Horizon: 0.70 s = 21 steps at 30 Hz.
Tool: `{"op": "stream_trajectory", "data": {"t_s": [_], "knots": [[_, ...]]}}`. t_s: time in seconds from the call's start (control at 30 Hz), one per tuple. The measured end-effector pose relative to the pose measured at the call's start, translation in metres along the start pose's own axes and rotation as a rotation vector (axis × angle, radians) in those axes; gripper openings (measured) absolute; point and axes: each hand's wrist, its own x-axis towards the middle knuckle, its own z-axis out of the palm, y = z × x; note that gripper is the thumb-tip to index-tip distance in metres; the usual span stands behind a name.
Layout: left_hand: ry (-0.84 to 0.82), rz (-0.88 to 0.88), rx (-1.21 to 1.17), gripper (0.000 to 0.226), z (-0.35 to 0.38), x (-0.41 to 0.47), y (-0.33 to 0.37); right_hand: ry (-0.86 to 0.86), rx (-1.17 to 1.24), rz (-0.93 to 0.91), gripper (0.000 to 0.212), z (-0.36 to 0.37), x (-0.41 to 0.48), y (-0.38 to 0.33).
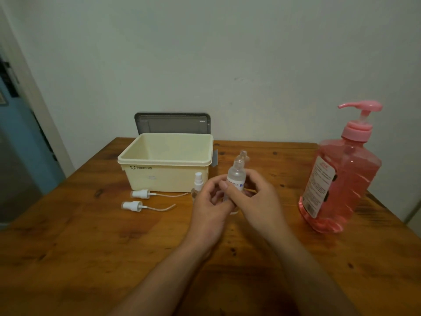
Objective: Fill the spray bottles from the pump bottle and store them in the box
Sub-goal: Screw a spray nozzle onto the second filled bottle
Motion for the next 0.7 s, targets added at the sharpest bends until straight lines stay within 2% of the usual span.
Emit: {"op": "stream_trajectory", "data": {"t_s": [0.37, 0.47, 0.7], "knots": [[-0.004, 0.011, 0.108, 0.045, -0.032, -0.010, 0.005, -0.012, 0.038, -0.029, 0.021, 0.017, -0.002, 0.003], [0.013, 0.063, 0.170, 0.039, -0.049, -0.014, 0.009, -0.016, 0.084, -0.025, 0.020, 0.019, -0.002, 0.000], [0.219, 0.168, 0.394, 0.025, -0.098, -0.006, 0.016, -0.055, 0.079, 0.014, 0.027, 0.027, -0.005, 0.001]]}}
